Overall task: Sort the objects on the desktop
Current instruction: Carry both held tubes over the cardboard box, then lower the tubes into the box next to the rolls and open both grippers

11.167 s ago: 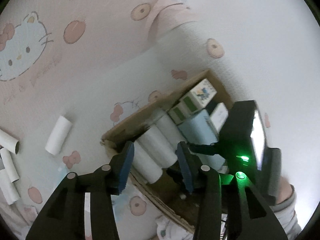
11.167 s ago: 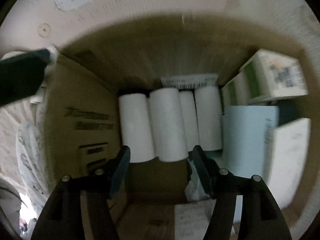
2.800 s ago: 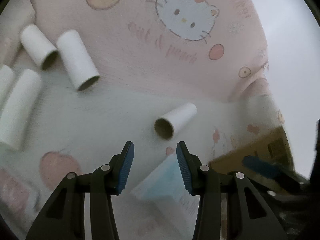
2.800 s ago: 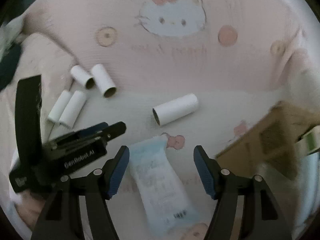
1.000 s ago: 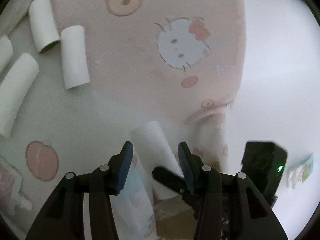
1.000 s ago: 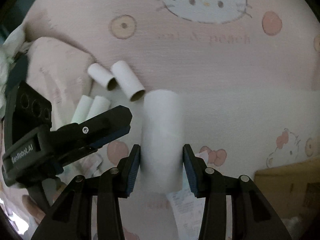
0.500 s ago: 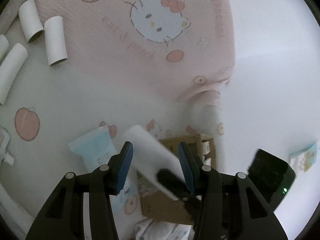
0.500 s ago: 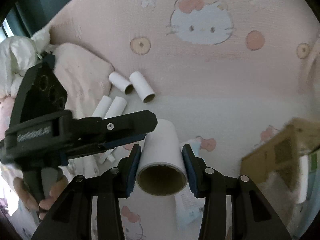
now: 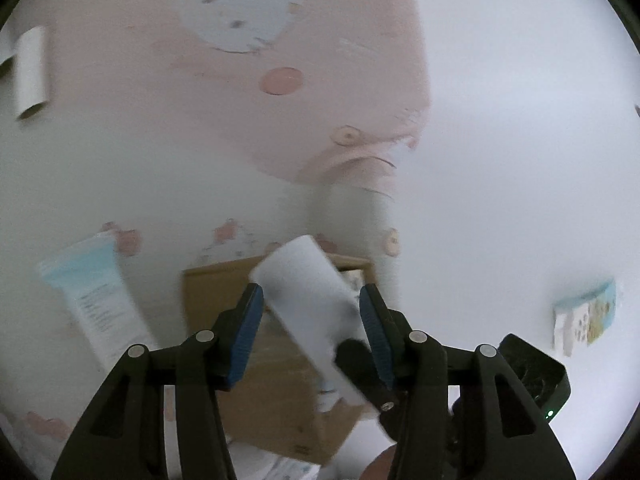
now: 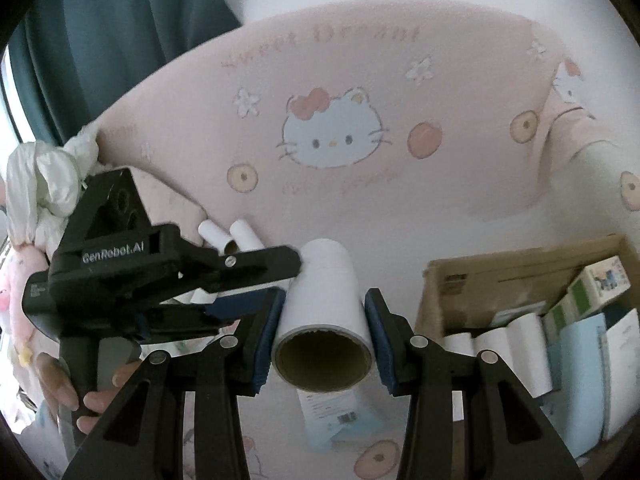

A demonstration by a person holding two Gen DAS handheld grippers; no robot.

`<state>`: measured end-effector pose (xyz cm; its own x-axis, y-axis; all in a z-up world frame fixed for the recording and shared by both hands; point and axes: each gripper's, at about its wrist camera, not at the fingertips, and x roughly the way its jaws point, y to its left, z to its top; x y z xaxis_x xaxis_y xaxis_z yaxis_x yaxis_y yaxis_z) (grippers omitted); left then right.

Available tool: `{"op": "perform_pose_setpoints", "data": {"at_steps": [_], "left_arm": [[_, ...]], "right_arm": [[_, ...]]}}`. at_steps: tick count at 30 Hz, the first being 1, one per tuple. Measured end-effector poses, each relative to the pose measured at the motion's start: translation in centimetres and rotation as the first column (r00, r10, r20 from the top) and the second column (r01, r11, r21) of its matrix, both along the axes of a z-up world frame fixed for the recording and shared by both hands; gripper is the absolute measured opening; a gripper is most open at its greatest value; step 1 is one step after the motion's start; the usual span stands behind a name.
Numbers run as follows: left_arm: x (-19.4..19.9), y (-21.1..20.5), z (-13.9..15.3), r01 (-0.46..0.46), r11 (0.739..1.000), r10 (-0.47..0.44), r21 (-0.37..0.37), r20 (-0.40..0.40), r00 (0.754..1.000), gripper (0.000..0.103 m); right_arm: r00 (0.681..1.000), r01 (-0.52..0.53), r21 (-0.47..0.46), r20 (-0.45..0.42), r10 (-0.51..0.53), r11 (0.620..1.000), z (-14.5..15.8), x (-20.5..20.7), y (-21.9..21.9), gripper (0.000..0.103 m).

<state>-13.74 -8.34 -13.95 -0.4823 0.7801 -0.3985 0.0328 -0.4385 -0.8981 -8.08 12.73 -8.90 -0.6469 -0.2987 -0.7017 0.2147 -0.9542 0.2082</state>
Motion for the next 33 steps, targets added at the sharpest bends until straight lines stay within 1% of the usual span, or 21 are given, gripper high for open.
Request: {"op": "perform_pose_setpoints", "data": {"at_steps": [4, 6, 9, 13, 15, 16, 17, 20, 23, 26, 29, 30, 31, 32, 33], "left_arm": [[-1.0, 3.5, 2.2, 0.058, 0.995, -0.062, -0.081, -0.045, 0.997, 0.054], [-1.3, 5.0, 2.9, 0.091, 0.988, -0.099, -0.122, -0.059, 0.993, 0.054], [-1.9, 8.3, 4.1, 0.153, 0.969, -0.172, -0.195, -0.081, 0.982, 0.054], [-2.7, 13.5, 4.9, 0.232, 0.929, -0.265, -0.288, -0.082, 0.961, 0.054], [-3.3, 15.7, 4.8, 0.263, 0.911, -0.299, -0.318, -0.067, 0.952, 0.054], [-3.6, 17.2, 4.6, 0.285, 0.898, -0.321, -0.334, -0.056, 0.945, 0.054], [-3.7, 17.9, 4.2, 0.296, 0.891, -0.332, -0.343, -0.051, 0.942, 0.054], [-4.1, 20.5, 3.4, 0.341, 0.860, -0.375, -0.378, -0.018, 0.927, 0.054], [-4.8, 22.5, 2.3, 0.383, 0.820, -0.414, -0.425, 0.022, 0.910, 0.054], [-5.6, 24.0, 0.9, 0.420, 0.774, -0.441, -0.474, 0.074, 0.895, 0.054], [-6.5, 25.0, -0.4, 0.457, 0.732, -0.464, -0.506, 0.121, 0.877, 0.054], [-6.6, 25.1, -0.7, 0.465, 0.726, -0.470, -0.507, 0.129, 0.873, 0.052], [-6.8, 25.1, -1.1, 0.477, 0.719, -0.472, -0.506, 0.148, 0.869, 0.048], [-6.9, 24.8, -1.5, 0.482, 0.718, -0.468, -0.502, 0.164, 0.868, 0.044], [-6.9, 24.5, -1.6, 0.485, 0.714, -0.458, -0.505, 0.186, 0.869, 0.044]], "right_arm": [[0.999, 0.028, 0.003, -0.037, -0.027, 1.000, 1.4, 0.9, 2.0, 0.040], [0.998, 0.052, -0.006, -0.036, -0.052, 0.999, 1.8, 0.9, 3.6, 0.040], [0.997, 0.070, -0.007, -0.025, -0.070, 0.998, 2.2, 0.8, 5.6, 0.040], [0.994, 0.109, 0.039, -0.002, -0.109, 0.993, 1.8, 0.7, 8.5, 0.040], [0.991, 0.128, 0.066, 0.015, -0.130, 0.990, 1.5, 0.7, 9.9, 0.040], [0.990, 0.137, 0.071, 0.028, -0.139, 0.988, 1.2, 0.7, 10.8, 0.040], [0.988, 0.149, 0.070, 0.040, -0.152, 0.986, 0.8, 0.8, 11.9, 0.040], [0.979, 0.183, 0.032, 0.086, -0.186, 0.983, -0.5, 1.0, 14.8, 0.040], [0.969, 0.209, 0.001, 0.134, -0.207, 0.978, -1.7, 1.0, 16.9, 0.040], [0.959, 0.220, -0.008, 0.183, -0.215, 0.975, -3.2, 0.5, 17.7, 0.040], [0.948, 0.219, -0.015, 0.242, -0.209, 0.976, -5.1, -0.4, 17.9, 0.040], [0.944, 0.216, -0.018, 0.259, -0.204, 0.976, -5.6, -0.7, 17.8, 0.040], [0.938, 0.205, -0.035, 0.293, -0.186, 0.978, -6.5, -1.1, 17.7, 0.040], [0.934, 0.197, -0.054, 0.314, -0.170, 0.979, -7.1, -1.4, 17.6, 0.040], [0.930, 0.190, -0.088, 0.336, -0.150, 0.978, -7.7, -1.7, 17.4, 0.040]]}}
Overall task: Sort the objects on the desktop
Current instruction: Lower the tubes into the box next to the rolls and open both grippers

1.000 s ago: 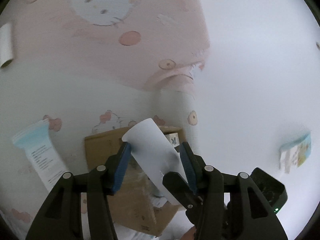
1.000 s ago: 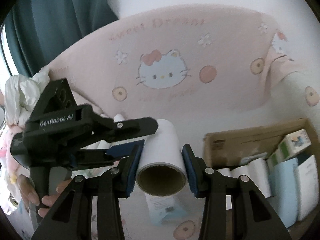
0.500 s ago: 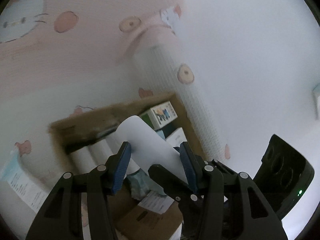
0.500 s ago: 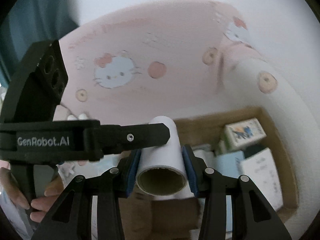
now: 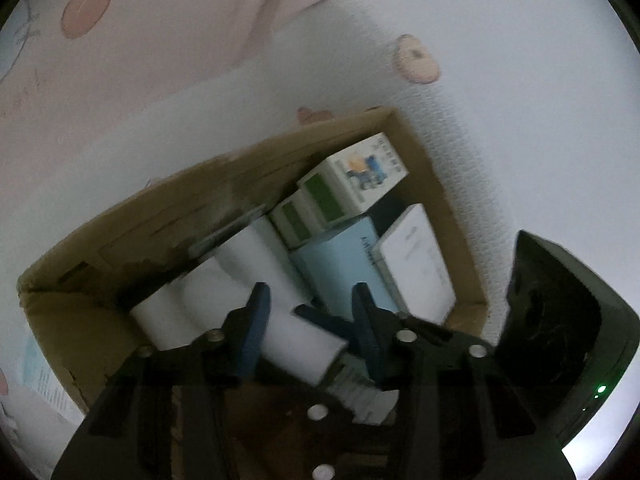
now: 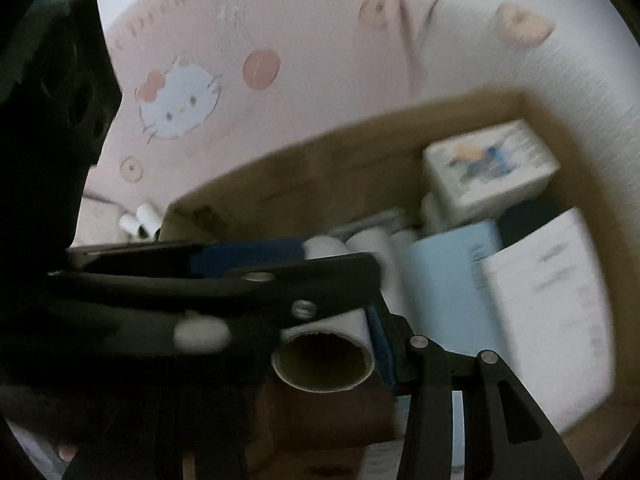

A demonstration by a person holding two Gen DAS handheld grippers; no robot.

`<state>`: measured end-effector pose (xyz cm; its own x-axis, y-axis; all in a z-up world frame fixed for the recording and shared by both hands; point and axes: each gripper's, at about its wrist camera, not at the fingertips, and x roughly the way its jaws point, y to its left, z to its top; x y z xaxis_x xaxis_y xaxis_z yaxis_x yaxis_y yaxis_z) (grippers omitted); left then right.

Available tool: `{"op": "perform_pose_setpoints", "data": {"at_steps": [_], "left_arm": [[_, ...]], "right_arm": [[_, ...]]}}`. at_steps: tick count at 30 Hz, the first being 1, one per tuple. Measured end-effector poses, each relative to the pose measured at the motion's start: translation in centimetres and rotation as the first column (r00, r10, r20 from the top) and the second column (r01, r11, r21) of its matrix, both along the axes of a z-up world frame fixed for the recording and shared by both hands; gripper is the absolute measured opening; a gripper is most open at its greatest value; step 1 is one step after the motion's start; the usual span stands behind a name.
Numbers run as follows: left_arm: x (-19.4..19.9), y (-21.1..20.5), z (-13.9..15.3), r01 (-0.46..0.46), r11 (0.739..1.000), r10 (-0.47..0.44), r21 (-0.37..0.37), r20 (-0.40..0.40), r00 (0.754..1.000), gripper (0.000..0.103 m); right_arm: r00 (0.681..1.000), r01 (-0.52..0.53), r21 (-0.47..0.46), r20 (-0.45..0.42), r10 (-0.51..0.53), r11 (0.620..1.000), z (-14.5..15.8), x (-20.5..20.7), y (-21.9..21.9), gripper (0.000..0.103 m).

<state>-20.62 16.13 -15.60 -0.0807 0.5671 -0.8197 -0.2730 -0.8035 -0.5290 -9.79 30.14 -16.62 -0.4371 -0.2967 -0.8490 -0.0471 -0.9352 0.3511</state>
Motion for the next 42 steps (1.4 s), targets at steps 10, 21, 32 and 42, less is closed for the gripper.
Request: {"op": "perform_pose_setpoints", "data": {"at_steps": [10, 21, 32, 42], "left_arm": [[-0.8, -2.6, -1.1, -0.040, 0.985, 0.040, -0.165, 0.000, 0.999, 0.027], [-0.6, -2.8, -0.1, -0.022, 0.970, 0.007, -0.243, -0.061, 0.998, 0.035], [2.1, -4.9, 3.0, -0.053, 0.993, 0.036, -0.101, -0.163, 0.986, 0.053], [8.0, -9.0, 7.4, -0.092, 0.992, 0.047, -0.087, -0.422, 0.905, 0.050]], "right_arm": [[0.998, -0.011, -0.011, 0.064, 0.012, 1.000, -1.8, -2.5, -2.6, 0.040], [0.976, -0.030, -0.007, 0.217, 0.031, 1.000, -4.4, -3.6, -3.3, 0.040], [0.992, -0.019, 0.070, 0.124, 0.010, 0.997, 0.0, -1.3, -4.5, 0.042], [0.999, -0.045, 0.242, 0.014, 0.043, 0.969, 5.4, 3.0, -7.5, 0.053]]}}
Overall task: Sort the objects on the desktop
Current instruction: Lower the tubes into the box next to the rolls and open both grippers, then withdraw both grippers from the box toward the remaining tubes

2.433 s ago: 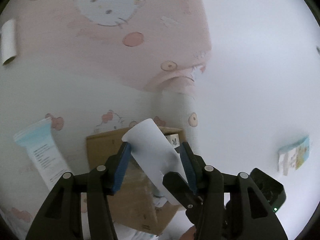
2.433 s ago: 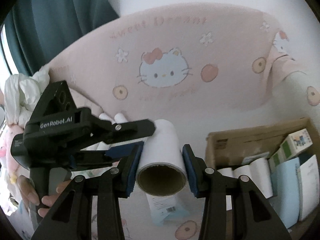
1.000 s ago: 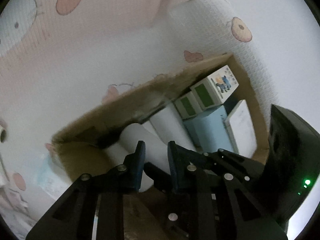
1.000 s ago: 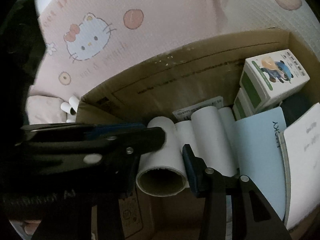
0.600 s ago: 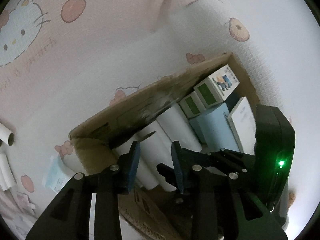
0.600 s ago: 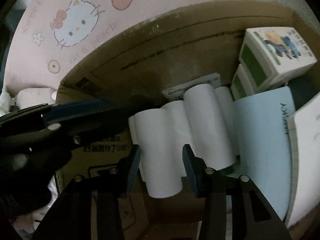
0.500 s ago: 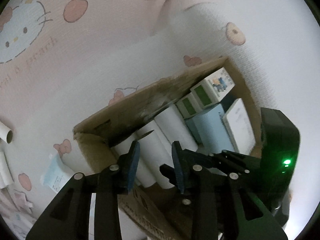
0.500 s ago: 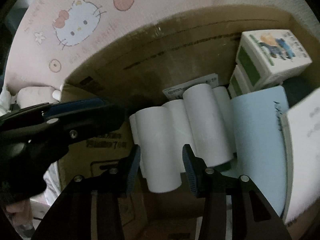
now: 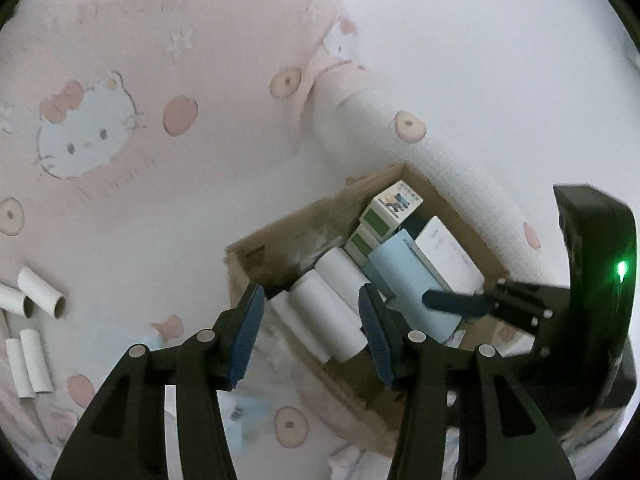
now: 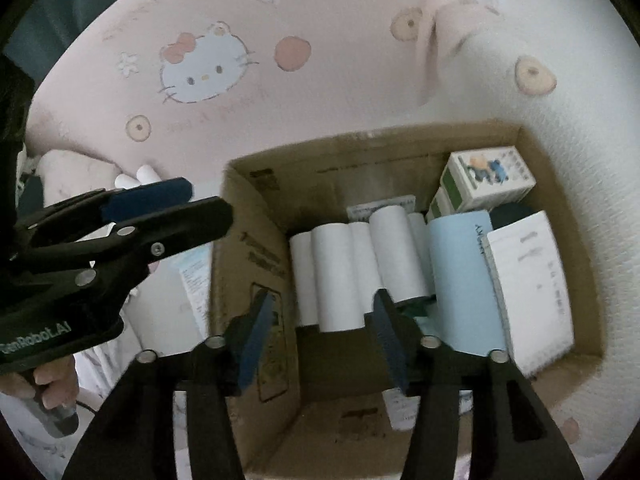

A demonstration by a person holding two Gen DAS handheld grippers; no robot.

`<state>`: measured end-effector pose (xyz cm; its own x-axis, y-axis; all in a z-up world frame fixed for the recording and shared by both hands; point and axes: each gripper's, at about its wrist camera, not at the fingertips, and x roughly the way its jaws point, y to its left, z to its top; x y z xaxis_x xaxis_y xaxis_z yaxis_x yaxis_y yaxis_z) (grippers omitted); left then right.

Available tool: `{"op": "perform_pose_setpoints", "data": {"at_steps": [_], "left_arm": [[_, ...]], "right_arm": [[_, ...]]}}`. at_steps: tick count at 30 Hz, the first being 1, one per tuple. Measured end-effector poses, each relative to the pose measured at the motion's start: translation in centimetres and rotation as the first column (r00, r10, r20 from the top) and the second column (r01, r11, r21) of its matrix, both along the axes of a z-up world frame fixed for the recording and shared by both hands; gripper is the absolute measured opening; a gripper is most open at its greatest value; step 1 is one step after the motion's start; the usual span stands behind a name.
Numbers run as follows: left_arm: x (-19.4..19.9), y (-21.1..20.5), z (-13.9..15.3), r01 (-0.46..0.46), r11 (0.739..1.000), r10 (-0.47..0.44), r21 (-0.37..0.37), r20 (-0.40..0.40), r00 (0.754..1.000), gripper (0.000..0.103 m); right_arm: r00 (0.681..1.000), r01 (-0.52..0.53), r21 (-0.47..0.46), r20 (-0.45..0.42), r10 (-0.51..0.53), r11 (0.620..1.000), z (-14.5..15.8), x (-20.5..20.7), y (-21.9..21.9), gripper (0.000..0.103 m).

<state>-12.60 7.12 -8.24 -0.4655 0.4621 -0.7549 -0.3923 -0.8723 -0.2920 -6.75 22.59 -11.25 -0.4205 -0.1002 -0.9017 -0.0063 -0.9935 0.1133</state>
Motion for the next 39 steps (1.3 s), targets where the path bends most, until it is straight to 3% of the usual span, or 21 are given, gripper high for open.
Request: {"op": "perform_pose_setpoints", "data": {"at_steps": [1, 2, 3, 7, 11, 17, 20, 22, 24, 28, 30, 31, 33, 34, 36, 39], "left_arm": [[0.6, -0.6, 0.1, 0.005, 1.000, -0.004, 0.013, -0.017, 1.000, 0.044], [1.3, -1.1, 0.2, 0.009, 1.000, -0.008, 0.029, -0.031, 0.999, 0.023], [1.8, -1.7, 0.1, 0.015, 0.999, -0.013, 0.044, -0.040, 0.999, 0.011], [4.0, -4.5, -0.9, 0.015, 0.995, -0.010, 0.098, -0.049, 0.999, 0.009], [5.6, -7.1, -2.5, -0.036, 0.996, 0.041, 0.083, -0.060, 0.997, 0.009], [6.1, -14.2, -5.3, -0.188, 0.982, 0.189, 0.023, -0.037, 0.981, 0.009], [6.3, -18.8, -6.9, -0.296, 0.955, 0.296, 0.000, -0.032, 0.955, 0.009], [6.6, -21.8, -8.1, -0.373, 0.928, 0.372, -0.001, -0.048, 0.927, 0.009], [7.1, -24.8, -9.6, -0.442, 0.895, 0.444, 0.054, -0.022, 0.896, 0.009], [8.0, -30.3, -12.8, -0.593, 0.793, 0.589, 0.136, 0.078, 0.805, 0.009], [8.2, -32.3, -13.9, -0.664, 0.728, 0.649, 0.171, 0.141, 0.748, 0.011], [8.2, -33.7, -14.6, -0.718, 0.670, 0.697, 0.186, 0.175, 0.695, 0.014], [8.1, -35.4, -15.6, -0.774, 0.600, 0.744, 0.202, 0.215, 0.633, 0.029], [7.9, -35.8, -15.8, -0.777, 0.588, 0.745, 0.223, 0.225, 0.628, 0.030], [7.2, -36.7, -16.2, -0.782, 0.574, 0.745, 0.243, 0.242, 0.622, 0.042], [5.6, -38.0, -17.5, -0.789, 0.559, 0.723, 0.256, 0.316, 0.615, 0.046]], "right_arm": [[1.000, 0.003, 0.021, -0.016, -0.002, 1.000, 0.4, 0.3, -0.4, 0.054], [1.000, 0.005, 0.040, -0.030, -0.004, 0.999, 1.1, 0.9, -0.1, 0.054], [0.999, 0.002, 0.061, -0.045, 0.001, 0.998, 1.5, 1.4, -0.3, 0.054], [0.990, -0.014, 0.147, -0.137, 0.034, 0.989, 3.2, 2.7, -2.0, 0.054], [0.960, -0.036, 0.211, -0.265, 0.093, 0.977, 4.2, 4.4, -4.6, 0.055], [0.934, -0.067, 0.130, -0.340, 0.108, 0.989, 3.5, 5.5, -8.0, 0.058], [0.938, -0.091, 0.092, -0.326, 0.116, 0.992, 2.2, 4.9, -10.0, 0.059], [0.949, -0.086, 0.114, -0.294, 0.117, 0.990, 0.8, 4.1, -11.7, 0.059], [0.955, -0.090, 0.160, -0.267, 0.131, 0.983, -0.5, 3.5, -13.4, 0.059], [0.952, -0.168, 0.179, -0.227, 0.207, 0.969, -3.0, 2.3, -17.5, 0.059], [0.952, -0.200, 0.148, -0.205, 0.228, 0.969, -4.1, 1.9, -19.2, 0.059], [0.952, -0.211, 0.139, -0.197, 0.236, 0.968, -4.5, 1.6, -19.7, 0.059], [0.947, -0.253, 0.115, -0.175, 0.270, 0.961, -5.6, 0.5, -21.7, 0.059], [0.943, -0.270, 0.110, -0.170, 0.285, 0.957, -6.2, 0.0, -22.6, 0.059], [0.936, -0.296, 0.108, -0.165, 0.311, 0.949, -7.2, -0.9, -24.1, 0.059], [0.927, -0.340, 0.098, -0.134, 0.350, 0.935, -9.2, -3.1, -27.2, 0.059]]}}
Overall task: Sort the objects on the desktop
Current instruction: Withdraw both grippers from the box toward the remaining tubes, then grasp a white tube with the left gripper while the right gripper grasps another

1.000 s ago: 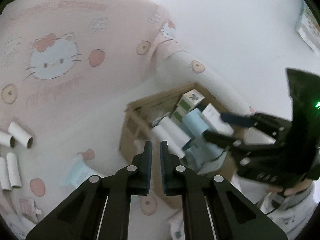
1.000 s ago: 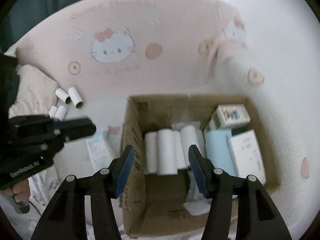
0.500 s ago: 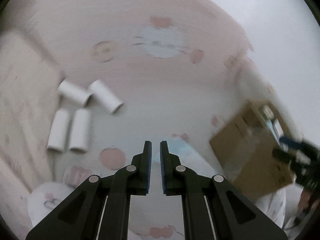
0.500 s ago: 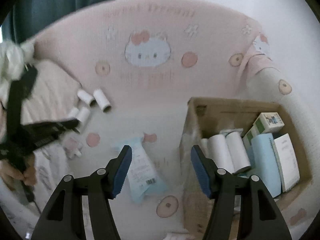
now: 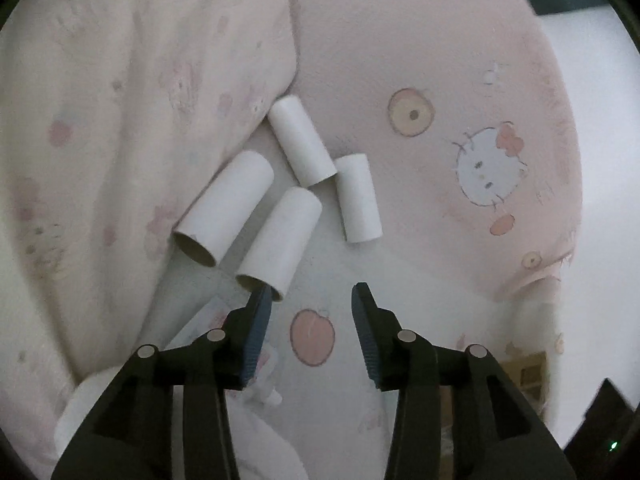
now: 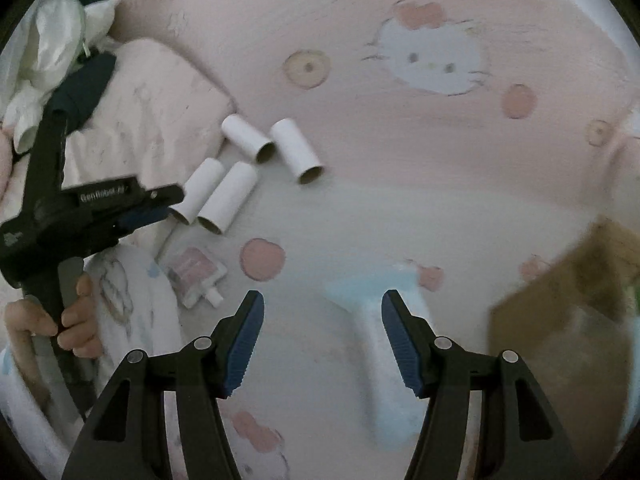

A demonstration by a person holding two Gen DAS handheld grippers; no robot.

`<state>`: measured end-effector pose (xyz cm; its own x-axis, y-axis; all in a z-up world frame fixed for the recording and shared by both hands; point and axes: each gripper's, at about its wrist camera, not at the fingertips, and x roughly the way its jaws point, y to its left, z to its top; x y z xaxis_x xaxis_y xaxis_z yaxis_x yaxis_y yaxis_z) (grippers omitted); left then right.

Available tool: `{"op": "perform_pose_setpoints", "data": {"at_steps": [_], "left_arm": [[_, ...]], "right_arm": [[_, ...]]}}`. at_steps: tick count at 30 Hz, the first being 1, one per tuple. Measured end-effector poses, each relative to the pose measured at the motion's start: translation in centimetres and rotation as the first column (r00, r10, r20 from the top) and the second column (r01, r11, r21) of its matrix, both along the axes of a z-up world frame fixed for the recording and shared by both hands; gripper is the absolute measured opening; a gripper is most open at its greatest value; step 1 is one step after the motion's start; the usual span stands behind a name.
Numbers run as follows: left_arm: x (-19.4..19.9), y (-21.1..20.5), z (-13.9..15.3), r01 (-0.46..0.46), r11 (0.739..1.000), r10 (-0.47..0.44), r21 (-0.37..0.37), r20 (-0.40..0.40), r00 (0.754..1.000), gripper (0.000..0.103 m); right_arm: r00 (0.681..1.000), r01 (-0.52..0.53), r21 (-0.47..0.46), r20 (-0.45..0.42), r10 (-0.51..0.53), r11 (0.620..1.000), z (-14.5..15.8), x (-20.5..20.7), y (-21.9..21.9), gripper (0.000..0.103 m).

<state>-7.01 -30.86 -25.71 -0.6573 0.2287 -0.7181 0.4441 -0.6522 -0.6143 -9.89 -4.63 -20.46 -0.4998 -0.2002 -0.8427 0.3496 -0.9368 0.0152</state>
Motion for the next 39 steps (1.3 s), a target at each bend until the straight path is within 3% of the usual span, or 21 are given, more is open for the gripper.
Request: {"op": "perform_pose_setpoints", "data": {"at_steps": [8, 15, 20, 25, 28, 31, 36, 39], "left_arm": [[-2.2, -2.4, -1.7, -0.039, 0.996, 0.036, 0.084, 0.041, 0.999, 0.046], [-5.4, -1.8, -2.9, 0.034, 0.998, -0.039, 0.044, 0.123, 0.992, 0.046], [-5.8, -3.0, -4.0, 0.002, 0.997, -0.014, 0.072, 0.163, 0.986, 0.046], [-6.4, -3.6, -6.0, -0.004, 0.985, -0.037, 0.175, 0.228, 0.973, 0.046], [-6.7, -3.1, -6.3, 0.040, 0.978, -0.087, 0.206, 0.224, 0.971, 0.044], [-7.8, -1.8, -6.4, 0.132, 0.967, -0.180, 0.218, 0.217, 0.959, 0.043], [-8.5, -1.1, -7.3, 0.159, 0.952, -0.218, 0.262, 0.214, 0.952, 0.043], [-8.8, -1.3, -7.3, 0.136, 0.955, -0.191, 0.263, 0.194, 0.962, 0.043]], "right_arm": [[0.995, -0.090, -0.047, 0.045, 0.092, 0.995, -3.3, -4.4, -6.1, 0.059], [0.985, -0.089, -0.096, 0.138, 0.102, 0.991, -6.5, -7.8, -9.2, 0.059], [0.974, -0.061, -0.170, 0.205, 0.096, 0.984, -8.3, -9.4, -9.7, 0.059], [0.957, -0.019, -0.221, 0.277, 0.081, 0.975, -10.5, -10.8, -10.0, 0.059], [0.940, 0.058, -0.310, 0.337, 0.053, 0.949, -11.6, -11.5, -9.0, 0.059], [0.940, 0.077, -0.329, 0.337, 0.042, 0.941, -11.8, -11.8, -8.3, 0.059], [0.943, 0.077, -0.344, 0.330, 0.043, 0.936, -11.8, -12.3, -7.5, 0.058], [0.930, 0.079, -0.301, 0.365, 0.038, 0.950, -12.5, -13.0, -7.2, 0.043]]}}
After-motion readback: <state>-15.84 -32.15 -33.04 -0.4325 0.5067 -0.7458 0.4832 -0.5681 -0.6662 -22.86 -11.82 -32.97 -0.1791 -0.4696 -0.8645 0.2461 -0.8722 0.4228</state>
